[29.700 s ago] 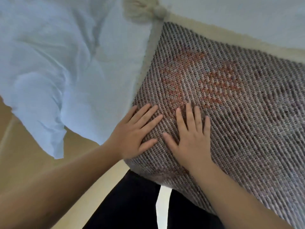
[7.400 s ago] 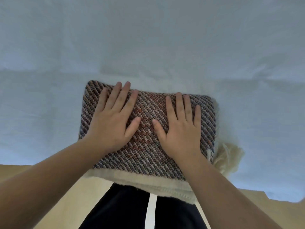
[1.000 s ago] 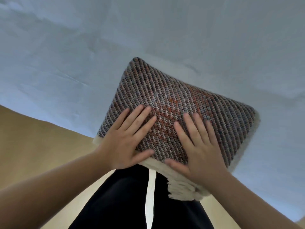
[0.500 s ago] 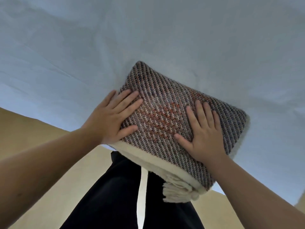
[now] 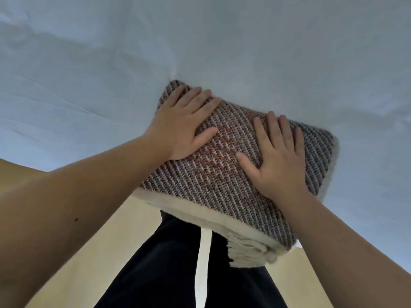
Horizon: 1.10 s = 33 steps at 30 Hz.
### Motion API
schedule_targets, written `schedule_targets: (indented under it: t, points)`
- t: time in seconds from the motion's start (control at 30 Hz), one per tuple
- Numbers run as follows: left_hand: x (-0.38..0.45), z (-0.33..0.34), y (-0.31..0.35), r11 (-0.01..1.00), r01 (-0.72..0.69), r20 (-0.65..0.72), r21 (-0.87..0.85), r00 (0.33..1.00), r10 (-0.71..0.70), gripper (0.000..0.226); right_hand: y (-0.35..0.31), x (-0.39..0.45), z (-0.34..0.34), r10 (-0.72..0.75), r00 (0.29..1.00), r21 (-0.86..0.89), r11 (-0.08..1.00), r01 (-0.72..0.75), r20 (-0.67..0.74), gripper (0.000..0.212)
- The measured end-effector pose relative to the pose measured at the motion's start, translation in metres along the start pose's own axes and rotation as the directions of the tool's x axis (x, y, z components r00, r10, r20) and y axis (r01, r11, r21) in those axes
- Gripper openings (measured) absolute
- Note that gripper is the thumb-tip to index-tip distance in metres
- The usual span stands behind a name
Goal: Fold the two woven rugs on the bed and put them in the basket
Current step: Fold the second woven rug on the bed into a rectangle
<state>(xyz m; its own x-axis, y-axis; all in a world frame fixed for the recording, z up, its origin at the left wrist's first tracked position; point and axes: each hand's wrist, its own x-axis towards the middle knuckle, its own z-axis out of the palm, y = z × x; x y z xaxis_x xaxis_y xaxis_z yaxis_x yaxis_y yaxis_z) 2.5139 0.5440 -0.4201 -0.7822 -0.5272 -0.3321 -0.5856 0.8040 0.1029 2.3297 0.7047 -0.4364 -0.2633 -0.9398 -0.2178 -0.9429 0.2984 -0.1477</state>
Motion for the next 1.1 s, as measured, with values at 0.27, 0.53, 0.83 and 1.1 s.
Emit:
schedule_targets:
  t: [0.27, 0.53, 0.83, 1.1]
  points:
    - [0.002, -0.011, 0.009, 0.993, 0.112, -0.062, 0.028, 0.992, -0.110, 0.076, 0.007, -0.001, -0.014, 0.096, 0.995, 0.073, 0.993, -0.095, -0.018, 0.083]
    - [0.002, 0.007, -0.004, 0.982, 0.189, 0.016, -0.021, 0.982, -0.189, 0.082, 0.055, -0.018, -0.005, 0.333, 0.940, 0.124, 0.932, -0.340, 0.079, 0.088]
    - [-0.065, -0.006, -0.008, -0.241, 0.607, 0.633, -0.758, 0.592, -0.499, 0.107, 0.024, -0.080, -0.021, 0.689, 0.593, 0.761, 0.093, -0.642, 0.416, 0.059]
    - [-0.084, -0.003, -0.012, -0.285, 0.547, 0.614, -0.787, 0.651, -0.446, 0.109, 0.033, -0.086, -0.025, 0.513, 0.672, 0.785, -0.006, -0.620, 0.535, 0.029]
